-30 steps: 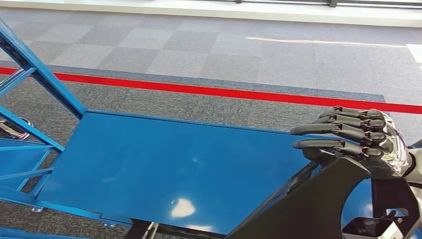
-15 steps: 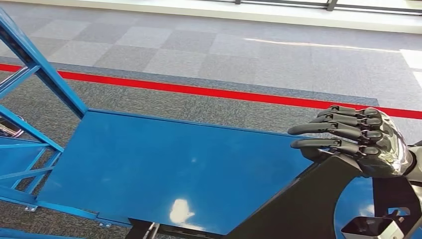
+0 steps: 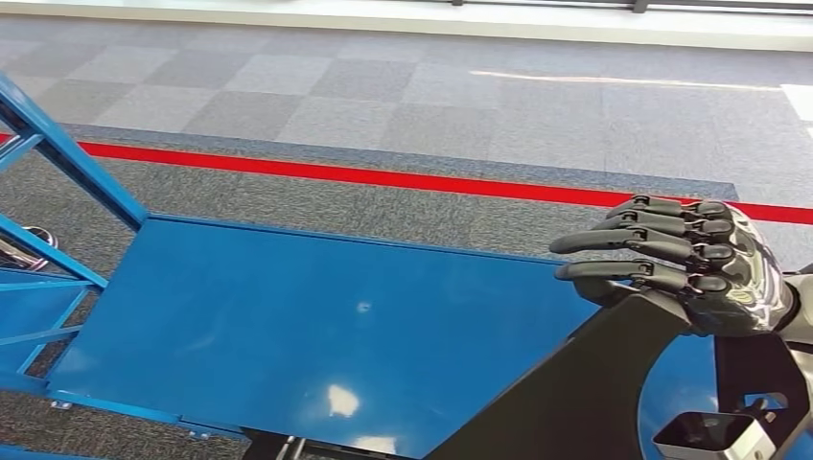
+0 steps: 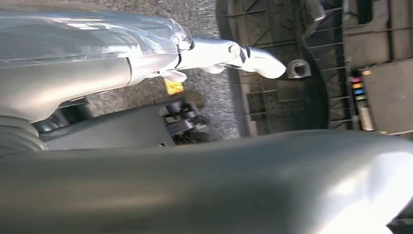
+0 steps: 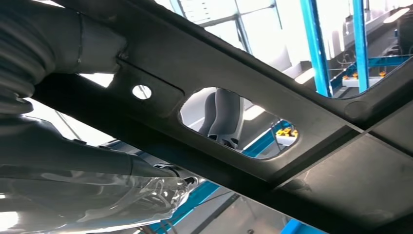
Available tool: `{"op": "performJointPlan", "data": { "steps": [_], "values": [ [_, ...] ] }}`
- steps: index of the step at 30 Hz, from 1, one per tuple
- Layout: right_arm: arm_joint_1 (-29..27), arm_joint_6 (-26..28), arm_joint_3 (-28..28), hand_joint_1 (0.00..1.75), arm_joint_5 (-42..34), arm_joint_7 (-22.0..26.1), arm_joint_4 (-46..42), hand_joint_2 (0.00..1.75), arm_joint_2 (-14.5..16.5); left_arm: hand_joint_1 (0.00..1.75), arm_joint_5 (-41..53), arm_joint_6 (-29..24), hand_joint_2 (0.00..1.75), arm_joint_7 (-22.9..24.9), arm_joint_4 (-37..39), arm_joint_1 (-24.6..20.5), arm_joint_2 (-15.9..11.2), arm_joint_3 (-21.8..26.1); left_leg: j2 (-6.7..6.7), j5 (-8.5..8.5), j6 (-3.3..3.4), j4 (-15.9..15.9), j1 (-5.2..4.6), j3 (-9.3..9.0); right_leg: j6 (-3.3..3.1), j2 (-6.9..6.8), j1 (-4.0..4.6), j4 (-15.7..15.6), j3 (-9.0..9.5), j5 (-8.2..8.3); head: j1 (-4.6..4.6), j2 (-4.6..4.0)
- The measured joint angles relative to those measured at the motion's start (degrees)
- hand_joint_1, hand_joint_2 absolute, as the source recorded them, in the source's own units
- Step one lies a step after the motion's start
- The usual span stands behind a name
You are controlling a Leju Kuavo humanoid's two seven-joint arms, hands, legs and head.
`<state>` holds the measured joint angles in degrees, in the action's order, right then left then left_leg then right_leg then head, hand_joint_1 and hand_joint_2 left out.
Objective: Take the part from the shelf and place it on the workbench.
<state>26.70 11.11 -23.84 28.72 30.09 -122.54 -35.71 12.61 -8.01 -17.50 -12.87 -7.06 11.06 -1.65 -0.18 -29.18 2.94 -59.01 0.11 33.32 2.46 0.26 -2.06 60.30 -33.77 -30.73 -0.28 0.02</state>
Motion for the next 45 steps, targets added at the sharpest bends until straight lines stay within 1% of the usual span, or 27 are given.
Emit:
{"op": "performJointPlan", "data": {
  "steps": [2,3,6,7,8,10,12,13,15,16,17,18,19,20,21,22,23,24,25,28,30,32,36,38,39,43,45],
  "values": [
    [0.91,-0.21,-0.45,1.75,-0.02,-0.13,0.34,1.75,0.34,0.00,-1.21,0.53,0.00,-1.47,0.00,-0.55,0.01,0.31,0.00,0.03,-0.29,0.05,0.04,0.01,-0.03,-0.01,0.06,0.02,-0.01,-0.02,0.00,0.01],
    [1.45,-0.34,-0.68,1.75,-0.04,-0.20,0.59,1.75,0.60,0.00,-1.80,0.84,0.00,-2.07,0.00,-0.96,0.03,0.56,0.00,0.02,-0.62,0.08,0.06,0.01,-0.05,-0.01,0.08,0.03,-0.02,-0.03,0.00,0.01],
    [2.82,-0.49,-1.38,1.75,-0.08,-0.43,1.34,1.75,1.42,0.00,-3.33,1.68,0.00,-3.26,0.00,-2.23,0.19,1.55,0.00,-0.11,-2.20,0.14,0.19,0.04,-0.08,-0.05,0.12,0.02,-0.03,-0.03,0.00,0.01],
    [3.15,-0.48,-1.62,1.75,-0.09,-0.47,1.55,1.75,1.64,0.00,-3.67,1.86,0.00,-3.51,0.00,-2.57,0.25,1.92,-0.01,-0.19,-2.42,-0.02,0.17,0.13,-0.01,-0.12,0.00,-0.04,-0.04,0.04,0.00,0.01],
    [3.39,-0.48,-1.86,1.75,-0.10,-0.49,1.73,1.75,1.85,0.00,-3.85,1.96,0.00,-3.64,0.00,-2.87,0.31,2.24,-0.02,-0.27,-2.39,-0.17,0.09,0.22,0.08,-0.18,-0.12,-0.11,-0.03,0.12,0.00,0.01],
    [3.68,-0.41,-2.17,1.75,-0.11,-0.49,1.92,1.75,2.16,0.00,-3.91,1.97,0.00,-3.73,0.00,-3.36,0.46,2.66,-0.01,-0.08,-1.84,0.08,-0.03,0.15,0.48,-0.24,-0.22,-0.56,0.12,0.38,0.01,0.01],
    [3.85,-0.24,-2.29,1.75,-0.11,-0.49,2.02,1.75,2.26,0.00,-3.81,1.78,0.00,-3.80,0.00,-3.65,0.67,2.83,0.18,0.73,-1.39,1.71,0.32,-0.64,0.67,-0.17,-0.04,0.15,-0.01,-0.36,0.04,0.00],
    [4.00,-0.13,-2.36,1.75,-0.11,-0.49,2.07,1.75,2.27,0.00,-3.76,1.65,0.00,-3.84,0.00,-3.69,0.80,2.87,0.30,1.12,-1.24,2.52,0.59,-1.06,0.72,-0.14,0.04,1.88,-0.70,-1.49,0.05,0.00],
    [4.19,0.02,-2.69,1.75,-0.12,-0.50,2.24,1.75,2.27,0.00,-3.71,1.45,0.00,-3.85,0.00,-3.57,0.97,3.02,0.48,1.34,-1.16,3.02,0.88,-1.31,0.90,-0.13,-0.09,8.09,-3.58,-4.66,0.07,0.00],
    [4.18,0.08,-2.90,1.75,-0.12,-0.51,2.31,1.75,2.27,0.00,-3.69,1.39,0.00,-3.84,0.00,-3.44,1.04,3.10,0.53,1.28,-1.25,3.00,0.96,-1.31,1.16,-0.14,-0.18,11.09,-5.07,-5.73,0.07,0.01],
    [4.14,0.13,-3.10,1.75,-0.13,-0.52,2.37,1.75,2.26,0.00,-3.69,1.33,0.00,-3.83,0.00,-3.30,1.06,3.17,0.56,1.18,-1.38,2.91,1.07,-1.31,1.51,-0.16,-0.30,12.63,-5.92,-5.86,0.07,0.01],
    [4.13,0.18,-3.25,1.75,-0.13,-0.53,2.40,1.75,2.25,0.00,-3.69,1.22,0.00,-3.85,0.00,-3.18,1.08,3.22,0.57,1.01,-1.63,2.73,1.25,-1.32,1.95,-0.19,-0.43,12.13,-5.78,-4.89,0.07,0.01],
    [4.16,0.24,-3.36,1.75,-0.13,-0.54,2.42,1.75,2.24,0.00,-3.69,1.11,0.00,-3.89,0.00,-3.10,1.09,3.25,0.55,0.72,-2.01,2.36,1.53,-1.32,2.48,-0.25,-0.61,9.53,-4.64,-2.98,0.07,0.01],
    [4.18,0.29,-3.44,1.75,-0.13,-0.55,2.43,1.75,2.24,0.00,-3.69,1.01,0.00,-3.95,0.00,-3.05,1.08,3.29,0.51,0.27,-2.56,1.78,1.78,-1.25,3.03,-0.33,-0.80,6.02,-2.99,-1.22,0.07,0.00],
    [4.22,0.35,-3.53,1.75,-0.13,-0.55,2.50,1.75,2.26,0.00,-3.70,0.90,0.00,-4.02,0.00,-3.06,1.03,3.36,0.43,-0.24,-3.20,1.01,1.87,-1.03,3.30,-0.29,-0.90,3.04,-1.66,0.00,0.16,0.00],
    [4.22,0.40,-3.63,1.75,-0.11,-0.56,2.60,1.75,2.26,0.00,-3.71,0.84,0.00,-4.11,0.00,-3.08,0.99,3.44,0.33,-0.67,-3.72,0.29,1.81,-0.70,2.97,-0.18,-1.00,1.22,-0.90,0.48,0.22,0.00],
    [4.19,0.44,-3.75,1.75,-0.11,-0.56,2.69,1.75,2.27,0.00,-3.73,0.78,0.00,-4.20,0.00,-3.08,0.93,3.54,0.24,-1.10,-4.07,-0.23,1.62,-0.44,2.42,-0.08,-1.08,0.68,-0.76,0.29,0.25,0.00],
    [4.19,0.49,-3.91,1.75,-0.11,-0.57,2.78,1.75,2.28,0.00,-3.77,0.71,0.00,-4.29,0.00,-3.10,0.88,3.66,0.17,-1.26,-4.07,-0.46,1.41,-0.25,1.76,0.07,-1.13,0.80,-0.97,0.15,0.25,0.00],
    [4.18,0.53,-4.04,1.75,-0.10,-0.57,2.82,1.75,2.27,0.00,-3.81,0.66,0.00,-4.39,0.00,-3.12,0.86,3.78,0.13,-1.22,-3.77,-0.37,1.27,-0.22,1.23,0.10,-1.25,0.89,-1.09,0.10,0.17,0.00],
    [4.25,0.64,-4.49,1.75,-0.09,-0.61,2.89,1.75,2.29,0.00,-3.89,0.46,0.00,-4.62,0.00,-3.26,0.81,4.18,0.12,-0.64,-2.57,0.08,1.09,-0.32,1.10,0.04,-1.34,0.90,-1.22,0.15,0.09,0.00],
    [4.26,0.80,-4.76,1.75,0.01,-0.69,2.90,1.75,2.29,0.00,-3.88,0.37,0.00,-4.70,0.00,-3.29,0.81,4.29,0.11,-0.31,-2.06,0.17,1.04,-0.30,1.02,0.00,-1.29,0.91,-1.25,0.11,0.10,0.00],
    [4.27,1.11,-4.91,1.75,0.25,-0.74,2.90,1.75,2.30,0.00,-3.85,0.32,0.00,-4.69,0.00,-3.31,0.81,4.32,0.10,-0.13,-1.84,0.18,1.01,-0.30,0.85,0.00,-1.19,0.93,-1.23,0.01,0.11,0.00],
    [4.25,2.05,-5.09,1.75,0.96,-0.75,2.90,1.75,2.31,0.00,-3.68,0.26,0.00,-4.45,0.00,-3.39,0.81,4.32,0.10,-0.08,-1.81,0.19,1.04,-0.30,0.50,0.01,-0.96,0.96,-1.18,-0.20,0.11,0.00],
    [4.19,2.71,-5.22,1.75,1.31,-0.75,2.90,1.75,2.29,0.00,-3.44,0.16,0.00,-4.27,0.00,-3.37,0.80,4.32,0.11,-0.24,-2.05,0.25,1.07,-0.30,0.41,-0.01,-0.88,0.96,-1.18,-0.26,0.11,0.01],
    [4.12,3.03,-5.30,1.75,1.44,-0.76,2.90,1.75,2.29,0.00,-3.31,0.09,0.00,-4.21,0.00,-3.33,0.79,4.32,0.11,-0.35,-2.32,0.28,1.09,-0.30,0.38,-0.03,-0.83,0.97,-1.18,-0.28,0.11,0.00],
    [3.78,4.05,-5.69,1.75,1.89,-0.78,2.90,1.75,2.32,0.00,-3.03,-0.21,0.00,-4.00,0.00,-2.98,0.69,4.32,0.10,-0.78,-4.41,0.36,1.24,-0.30,0.32,-0.08,-0.74,0.99,-1.17,-0.32,0.11,-0.01],
    [3.66,4.39,-5.96,1.75,2.13,-0.77,2.90,1.75,2.37,0.00,-2.91,-0.34,0.00,-3.77,0.00,-2.82,0.58,4.32,0.10,-0.87,-4.86,0.32,1.26,-0.29,0.31,-0.08,-0.77,0.95,-1.08,-0.31,0.11,-0.01]
  ]
}}
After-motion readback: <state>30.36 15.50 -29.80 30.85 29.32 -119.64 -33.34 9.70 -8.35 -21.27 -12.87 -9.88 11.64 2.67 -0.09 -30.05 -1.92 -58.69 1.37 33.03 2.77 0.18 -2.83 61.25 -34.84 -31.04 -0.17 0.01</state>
